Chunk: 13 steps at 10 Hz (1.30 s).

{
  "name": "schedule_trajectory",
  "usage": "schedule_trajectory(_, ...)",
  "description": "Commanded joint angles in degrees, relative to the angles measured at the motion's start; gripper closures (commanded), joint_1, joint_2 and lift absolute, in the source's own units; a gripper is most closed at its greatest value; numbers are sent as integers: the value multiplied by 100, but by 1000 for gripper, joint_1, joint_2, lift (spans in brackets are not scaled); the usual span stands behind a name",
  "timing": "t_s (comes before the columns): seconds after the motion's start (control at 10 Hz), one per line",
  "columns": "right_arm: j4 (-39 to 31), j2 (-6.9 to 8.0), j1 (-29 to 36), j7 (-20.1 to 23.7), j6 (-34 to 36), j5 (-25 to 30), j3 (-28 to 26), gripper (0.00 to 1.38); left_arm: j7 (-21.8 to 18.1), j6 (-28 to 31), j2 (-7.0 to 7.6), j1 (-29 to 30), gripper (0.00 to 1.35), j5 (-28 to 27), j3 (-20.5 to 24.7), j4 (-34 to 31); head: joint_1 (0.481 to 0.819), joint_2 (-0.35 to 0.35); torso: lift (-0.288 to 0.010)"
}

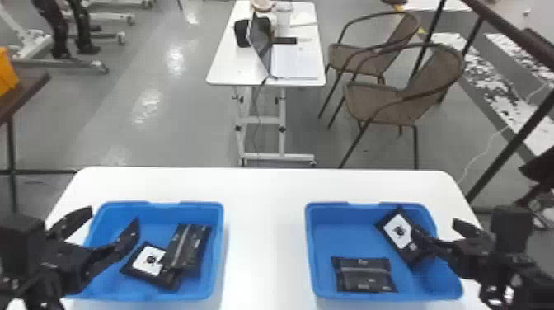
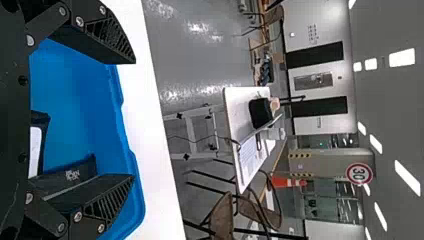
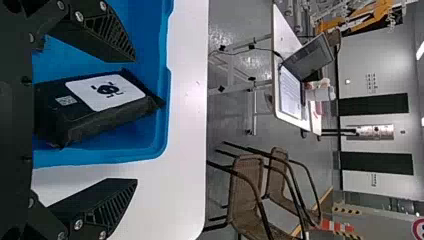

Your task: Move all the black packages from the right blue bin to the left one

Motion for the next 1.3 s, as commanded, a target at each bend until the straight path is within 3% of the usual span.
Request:
schedule_trajectory(0.0,536,5,-336,-20,-210,39,86,163,0,-12,-23,-7,222,40,-5,18,695,-13,-43)
schedule_trajectory(0.3,1318,-70,-793,-28,-350,197,350,165,9,-135,-23,-15,202,242,4,132,695,11,-43)
schedule_trajectory(0.7,1274,-106,-643,-169,-166,470,341,165,9,-38,-23,11,199,321,22,132,695,18,-43)
schedule_trajectory(0.9,1529,-229,-679,-107,-95,303,367,160,9,-47,-23,2,199,401,22,176,695,9,-43)
schedule_trajectory(1.2,1468,-229,-723,-107,10,136,561,160,17,-135,-23,-24,199,471,4,273,695,10,-43)
